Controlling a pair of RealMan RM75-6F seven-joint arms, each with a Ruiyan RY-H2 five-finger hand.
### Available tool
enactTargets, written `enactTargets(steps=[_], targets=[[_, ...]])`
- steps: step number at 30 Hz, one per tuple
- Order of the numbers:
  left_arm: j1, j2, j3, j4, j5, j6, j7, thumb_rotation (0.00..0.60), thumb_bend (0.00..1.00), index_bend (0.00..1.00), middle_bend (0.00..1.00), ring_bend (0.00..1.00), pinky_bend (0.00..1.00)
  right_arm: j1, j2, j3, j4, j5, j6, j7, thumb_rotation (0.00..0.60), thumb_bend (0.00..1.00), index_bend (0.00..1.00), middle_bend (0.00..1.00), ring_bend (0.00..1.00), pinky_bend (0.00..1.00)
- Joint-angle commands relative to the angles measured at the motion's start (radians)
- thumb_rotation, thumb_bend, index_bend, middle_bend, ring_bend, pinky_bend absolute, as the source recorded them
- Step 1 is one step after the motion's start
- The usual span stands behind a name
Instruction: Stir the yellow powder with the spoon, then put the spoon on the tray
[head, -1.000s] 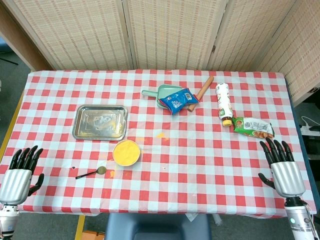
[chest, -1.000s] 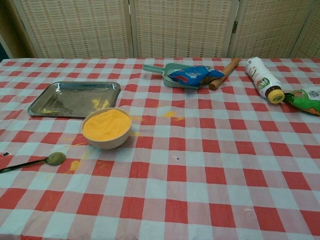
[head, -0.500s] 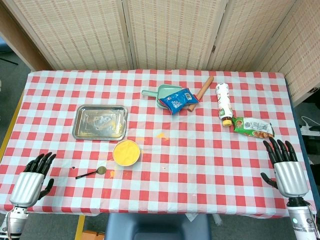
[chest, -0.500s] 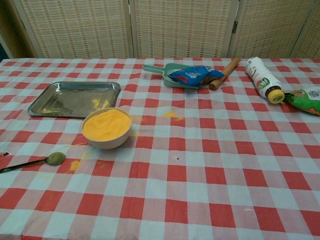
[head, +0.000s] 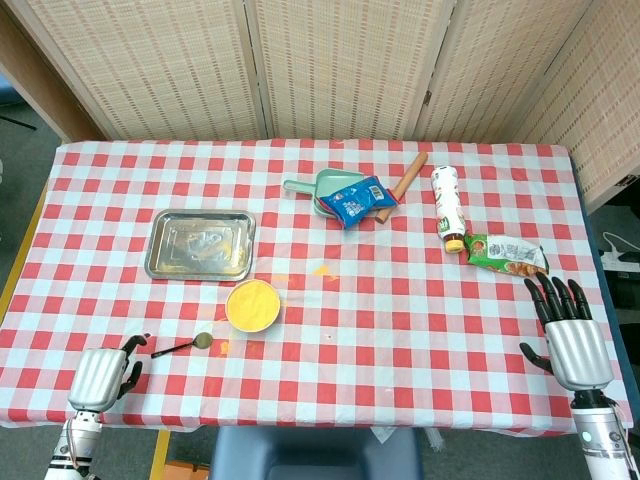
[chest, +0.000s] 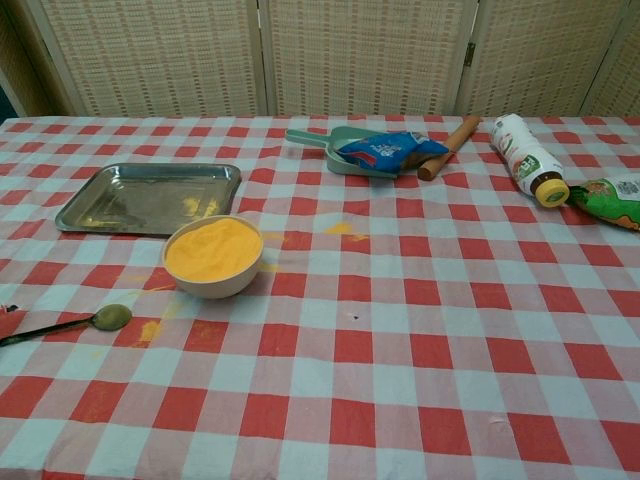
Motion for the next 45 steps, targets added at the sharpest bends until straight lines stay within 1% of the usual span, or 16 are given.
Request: enactTargets(steps=[1, 5, 9, 12, 14, 16, 19, 24, 28, 33, 37, 45], targets=[[-0.034, -0.029, -0.012, 0.010, -0.087, -0.112, 0.065, 0.600, 0.45, 0.39, 1.00, 1.00, 1.00, 0.006, -0.003, -0.001, 0.000, 0.006, -0.013, -0.010, 0.600, 0.09, 0.00, 0.00, 0.00, 0.00], [-0.059, -0.037, -0.028, 0.012, -0.141, -0.164, 0.107, 0.600, 0.46, 0.37, 1.00, 1.00, 1.00, 0.010, -0.006, 0.000, -0.002, 0.013, -0.021, -0.014, 0.600, 0.09, 0.00, 0.00, 0.00, 0.00], [-0.078, -0.038, -0.024, 0.011, -0.163, -0.200, 0.144, 0.600, 0.44, 0.28, 1.00, 1.00, 1.00, 0.012, -0.009, 0.003, -0.001, 0.019, -0.024, -0.017, 0.600, 0.09, 0.00, 0.00, 0.00, 0.00], [-0.087, -0.048, -0.024, 0.016, -0.153, -0.190, 0.153, 0.600, 0.44, 0.23, 1.00, 1.00, 1.00, 0.015, -0.012, 0.001, -0.001, 0.023, -0.031, -0.022, 0.600, 0.09, 0.00, 0.00, 0.00, 0.00], [-0.089, -0.065, -0.026, 0.030, -0.136, -0.165, 0.153, 0.600, 0.43, 0.22, 1.00, 1.00, 1.00, 0.016, -0.013, 0.000, -0.002, 0.023, -0.033, -0.023, 0.600, 0.09, 0.00, 0.00, 0.00, 0.00], [-0.092, -0.089, -0.026, 0.053, -0.115, -0.138, 0.160, 0.600, 0.43, 0.24, 1.00, 1.00, 1.00, 0.015, -0.014, 0.000, -0.002, 0.022, -0.030, -0.024, 0.600, 0.09, 0.00, 0.00, 0.00, 0.00], [-0.095, -0.136, -0.023, 0.093, -0.094, -0.110, 0.182, 0.600, 0.43, 0.32, 1.00, 1.00, 1.00, 0.016, -0.015, -0.001, -0.002, 0.021, -0.029, -0.023, 0.600, 0.09, 0.00, 0.00, 0.00, 0.00], [-0.107, -0.202, -0.019, 0.140, -0.082, -0.098, 0.232, 0.600, 0.43, 0.42, 1.00, 1.00, 1.00, 0.017, -0.014, -0.003, -0.002, 0.019, -0.031, -0.018, 0.600, 0.09, 0.00, 0.00, 0.00, 0.00], [-0.116, -0.238, -0.022, 0.168, -0.078, -0.090, 0.270, 0.600, 0.42, 0.44, 1.00, 1.00, 1.00, 0.016, -0.008, -0.003, -0.006, 0.020, -0.029, -0.009, 0.600, 0.09, 0.00, 0.00, 0.00, 0.00], [-0.121, -0.268, -0.024, 0.214, -0.064, -0.067, 0.286, 0.600, 0.43, 0.45, 1.00, 1.00, 1.00, 0.013, 0.002, -0.004, -0.012, 0.019, -0.024, 0.000, 0.600, 0.09, 0.00, 0.00, 0.00, 0.00], [-0.122, -0.284, -0.021, 0.239, -0.062, -0.064, 0.284, 0.600, 0.43, 0.47, 1.00, 1.00, 1.00, 0.012, 0.002, -0.005, -0.014, 0.020, -0.024, -0.001, 0.600, 0.09, 0.00, 0.00, 0.00, 0.00], [-0.130, -0.309, -0.026, 0.281, -0.053, -0.056, 0.259, 0.600, 0.42, 0.55, 1.00, 1.00, 1.00, 0.013, 0.001, -0.005, -0.017, 0.027, -0.030, -0.010, 0.600, 0.09, 0.00, 0.00, 0.00, 0.00]])
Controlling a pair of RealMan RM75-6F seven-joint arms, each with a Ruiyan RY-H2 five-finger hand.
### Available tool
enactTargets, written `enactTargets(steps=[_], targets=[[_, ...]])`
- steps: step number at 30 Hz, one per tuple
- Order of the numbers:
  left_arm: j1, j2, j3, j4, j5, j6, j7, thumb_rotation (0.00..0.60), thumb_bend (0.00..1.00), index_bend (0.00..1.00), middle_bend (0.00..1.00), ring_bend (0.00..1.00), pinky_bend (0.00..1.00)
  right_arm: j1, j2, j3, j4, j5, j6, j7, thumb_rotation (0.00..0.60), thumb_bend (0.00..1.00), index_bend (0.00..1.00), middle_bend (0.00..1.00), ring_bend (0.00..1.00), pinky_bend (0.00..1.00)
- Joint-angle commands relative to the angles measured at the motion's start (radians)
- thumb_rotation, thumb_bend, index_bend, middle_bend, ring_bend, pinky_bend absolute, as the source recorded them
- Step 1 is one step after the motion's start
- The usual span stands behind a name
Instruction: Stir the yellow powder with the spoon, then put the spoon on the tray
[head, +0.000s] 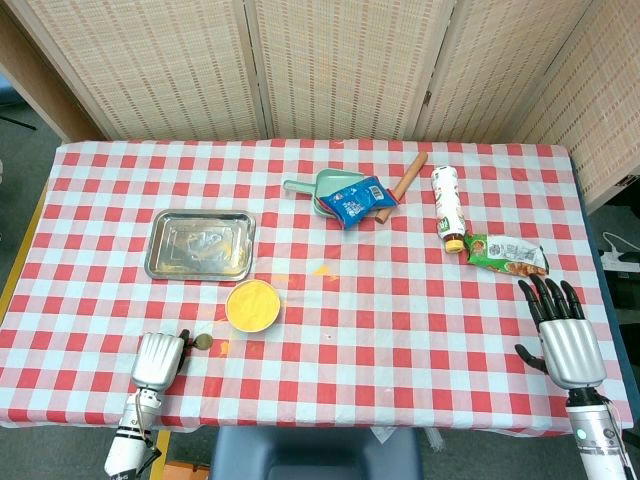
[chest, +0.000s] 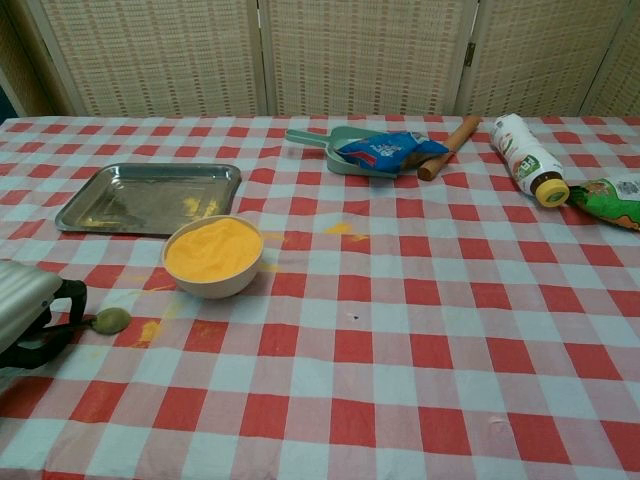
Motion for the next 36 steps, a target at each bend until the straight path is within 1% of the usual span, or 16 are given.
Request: enactTargets(steps=[1, 10, 13, 20, 25, 31, 33, 34, 36], targets=[[-0.004, -0.005, -0.003, 0.008, -0.002, -0.003, -0.006, 0.600, 0.42, 0.55, 1.00, 1.00, 1.00, 0.000, 0.000, 0.001, 0.000, 0.002, -0.001, -0.002, 0.600, 0.09, 0.00, 0.00, 0.00, 0.00], [-0.008, -0.004, -0.001, 0.016, 0.001, -0.007, -0.031, 0.600, 0.41, 0.58, 1.00, 1.00, 1.00, 0.003, -0.003, 0.002, -0.001, 0.014, -0.009, -0.012, 0.600, 0.09, 0.00, 0.00, 0.00, 0.00], [-0.007, 0.001, 0.000, 0.010, 0.007, 0.001, -0.040, 0.600, 0.42, 0.61, 1.00, 1.00, 1.00, 0.003, -0.005, 0.002, -0.002, 0.016, -0.012, -0.017, 0.600, 0.09, 0.00, 0.00, 0.00, 0.00], [0.000, 0.025, 0.007, -0.027, 0.020, 0.016, -0.086, 0.600, 0.42, 0.66, 1.00, 1.00, 1.00, 0.004, -0.008, 0.000, -0.003, 0.020, -0.016, -0.028, 0.600, 0.09, 0.00, 0.00, 0.00, 0.00], [0.002, 0.047, 0.010, -0.057, 0.017, 0.005, -0.134, 0.600, 0.42, 0.68, 1.00, 1.00, 1.00, 0.005, -0.012, -0.001, -0.003, 0.023, -0.018, -0.036, 0.600, 0.09, 0.00, 0.00, 0.00, 0.00], [0.000, 0.058, 0.009, -0.069, 0.012, -0.008, -0.171, 0.600, 0.43, 0.71, 1.00, 1.00, 1.00, 0.005, -0.015, -0.002, -0.002, 0.024, -0.020, -0.041, 0.600, 0.08, 0.00, 0.00, 0.00, 0.00], [-0.001, 0.073, 0.006, -0.094, -0.001, -0.027, -0.212, 0.600, 0.43, 0.72, 1.00, 1.00, 1.00, 0.006, -0.017, -0.001, -0.001, 0.026, -0.021, -0.045, 0.600, 0.09, 0.00, 0.00, 0.00, 0.00], [-0.003, 0.092, -0.001, -0.132, -0.012, -0.046, -0.274, 0.600, 0.43, 0.72, 1.00, 1.00, 1.00, 0.007, -0.018, -0.001, -0.001, 0.029, -0.023, -0.048, 0.600, 0.09, 0.00, 0.00, 0.00, 0.00], [-0.010, 0.125, 0.003, -0.167, -0.011, -0.072, -0.325, 0.600, 0.43, 0.72, 1.00, 1.00, 1.00, 0.008, -0.020, 0.000, 0.000, 0.031, -0.025, -0.052, 0.600, 0.09, 0.00, 0.00, 0.00, 0.00]])
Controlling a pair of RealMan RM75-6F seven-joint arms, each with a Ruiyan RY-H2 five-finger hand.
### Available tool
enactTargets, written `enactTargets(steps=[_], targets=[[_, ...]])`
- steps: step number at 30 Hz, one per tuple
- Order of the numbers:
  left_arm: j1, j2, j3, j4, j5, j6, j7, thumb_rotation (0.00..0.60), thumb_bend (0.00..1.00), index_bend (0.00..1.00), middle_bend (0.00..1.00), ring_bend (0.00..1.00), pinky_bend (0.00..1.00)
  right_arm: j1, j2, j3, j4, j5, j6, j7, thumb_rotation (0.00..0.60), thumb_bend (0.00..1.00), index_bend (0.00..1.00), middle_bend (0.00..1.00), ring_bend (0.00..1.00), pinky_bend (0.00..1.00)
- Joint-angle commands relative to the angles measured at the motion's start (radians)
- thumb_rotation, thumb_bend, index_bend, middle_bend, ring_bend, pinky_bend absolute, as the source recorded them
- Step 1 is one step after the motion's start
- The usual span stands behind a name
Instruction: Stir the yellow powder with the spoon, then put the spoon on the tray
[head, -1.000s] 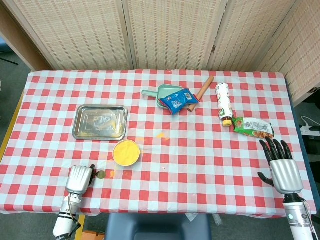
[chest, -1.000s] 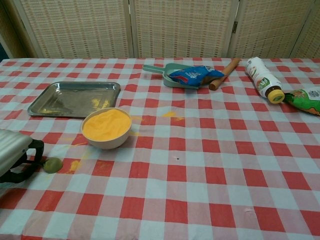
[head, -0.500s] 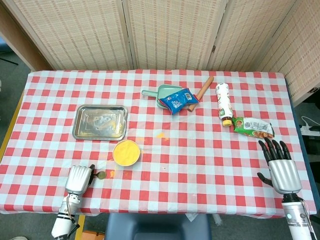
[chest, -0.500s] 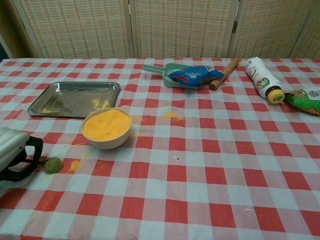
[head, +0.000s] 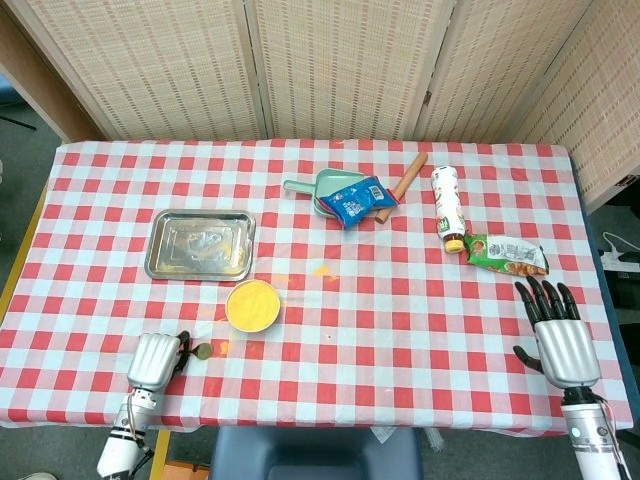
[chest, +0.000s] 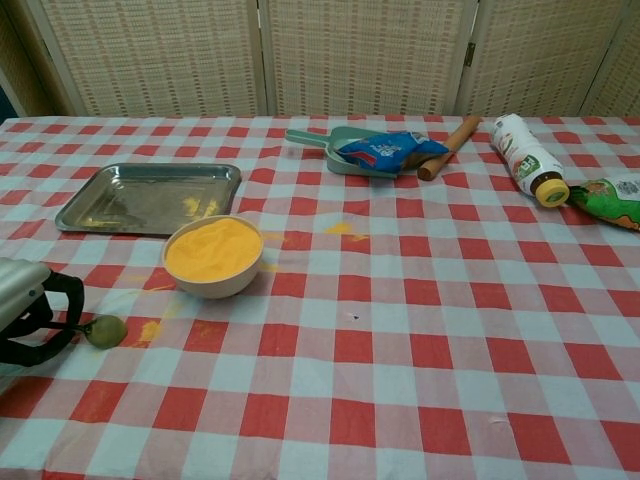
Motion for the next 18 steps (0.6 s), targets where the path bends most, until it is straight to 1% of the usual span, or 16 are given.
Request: enactTargets(steps=[1, 10, 14, 18], targets=[[-0.012, 0.064, -0.002, -0.081, -0.009, -0.050, -0.124, 0.600, 0.43, 0.72, 1.00, 1.00, 1.00, 0.001, -0.001, 0.000, 0.000, 0.002, -0.003, -0.003, 0.600, 0.09, 0.00, 0.00, 0.00, 0.00], [-0.012, 0.086, -0.001, -0.090, 0.027, -0.021, -0.230, 0.600, 0.43, 0.74, 1.00, 1.00, 1.00, 0.001, -0.004, -0.003, -0.003, 0.003, -0.003, -0.018, 0.600, 0.09, 0.00, 0.00, 0.00, 0.00], [-0.020, 0.104, -0.016, -0.128, 0.040, 0.000, -0.230, 0.600, 0.43, 0.74, 1.00, 1.00, 1.00, 0.001, -0.003, -0.002, -0.004, 0.005, -0.003, -0.016, 0.600, 0.09, 0.00, 0.00, 0.00, 0.00], [-0.042, 0.112, -0.039, -0.174, 0.047, 0.005, -0.173, 0.600, 0.43, 0.74, 1.00, 1.00, 1.00, 0.001, -0.001, -0.003, -0.004, 0.004, -0.004, -0.012, 0.600, 0.09, 0.00, 0.00, 0.00, 0.00]])
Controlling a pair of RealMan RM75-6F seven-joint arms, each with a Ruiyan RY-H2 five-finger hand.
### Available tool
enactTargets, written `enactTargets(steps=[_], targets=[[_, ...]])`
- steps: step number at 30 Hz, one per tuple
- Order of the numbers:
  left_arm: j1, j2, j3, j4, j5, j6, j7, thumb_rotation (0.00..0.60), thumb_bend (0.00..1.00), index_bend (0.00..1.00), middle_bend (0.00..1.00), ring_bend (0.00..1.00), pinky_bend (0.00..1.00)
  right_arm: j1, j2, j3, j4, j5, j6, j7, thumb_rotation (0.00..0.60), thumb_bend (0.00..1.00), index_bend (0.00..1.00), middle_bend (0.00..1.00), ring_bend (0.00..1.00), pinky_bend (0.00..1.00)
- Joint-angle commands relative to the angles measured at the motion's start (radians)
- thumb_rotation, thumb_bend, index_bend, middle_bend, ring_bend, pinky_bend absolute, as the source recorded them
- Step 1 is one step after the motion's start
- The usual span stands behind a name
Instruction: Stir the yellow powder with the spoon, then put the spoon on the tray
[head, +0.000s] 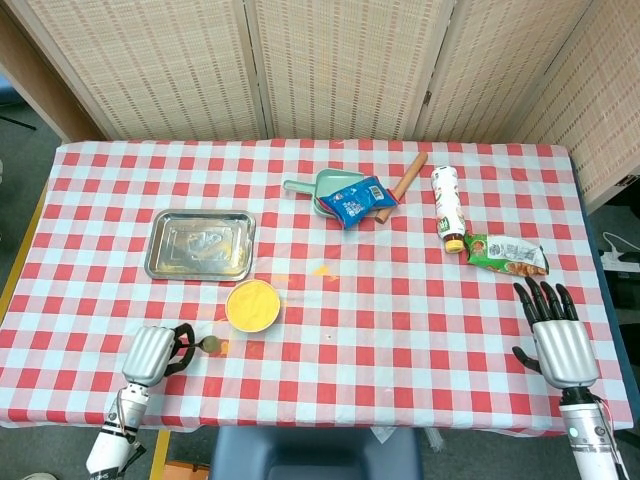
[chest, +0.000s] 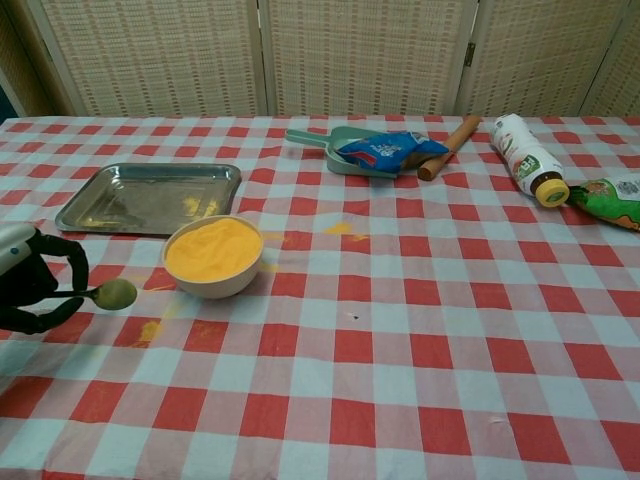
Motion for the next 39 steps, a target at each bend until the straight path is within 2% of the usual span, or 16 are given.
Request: enactTargets(steps=[1, 6, 11, 21, 27, 34, 39], targets=[[-0.028, 0.000, -0.027, -0.033, 0.007, 0.002, 0.068, 0.600, 0.43, 0.74, 1.00, 1.00, 1.00, 0.000, 0.001, 0.000, 0.000, 0.000, 0.000, 0.002, 0.600, 0.09, 0.00, 0.00, 0.00, 0.00], [-0.079, -0.055, -0.063, -0.025, -0.011, -0.029, 0.166, 0.600, 0.43, 0.74, 1.00, 1.00, 1.00, -0.001, 0.007, 0.002, -0.004, 0.000, 0.003, 0.012, 0.600, 0.09, 0.00, 0.00, 0.00, 0.00], [-0.132, -0.131, -0.109, 0.033, -0.003, -0.016, 0.229, 0.600, 0.43, 0.74, 1.00, 1.00, 1.00, -0.004, 0.017, 0.004, -0.008, 0.003, 0.007, 0.027, 0.600, 0.09, 0.00, 0.00, 0.00, 0.00], [-0.208, -0.250, -0.144, 0.248, 0.052, 0.049, 0.242, 0.600, 0.44, 0.75, 1.00, 1.00, 1.00, 0.002, 0.030, 0.008, -0.010, 0.027, -0.019, 0.050, 0.600, 0.09, 0.00, 0.00, 0.00, 0.00], [-0.262, -0.339, -0.133, 0.472, 0.137, 0.137, 0.231, 0.600, 0.44, 0.76, 1.00, 1.00, 1.00, 0.006, 0.038, 0.007, -0.017, 0.033, -0.035, 0.064, 0.600, 0.09, 0.00, 0.00, 0.00, 0.00], [-0.317, -0.467, -0.094, 0.807, 0.202, 0.219, 0.164, 0.600, 0.44, 0.76, 1.00, 1.00, 1.00, 0.011, 0.054, 0.000, -0.028, 0.032, -0.053, 0.094, 0.600, 0.09, 0.00, 0.00, 0.00, 0.00], [-0.332, -0.527, -0.067, 0.959, 0.212, 0.242, 0.109, 0.600, 0.44, 0.76, 1.00, 1.00, 1.00, 0.012, 0.064, -0.004, -0.034, 0.030, -0.061, 0.111, 0.600, 0.09, 0.00, 0.00, 0.00, 0.00]])
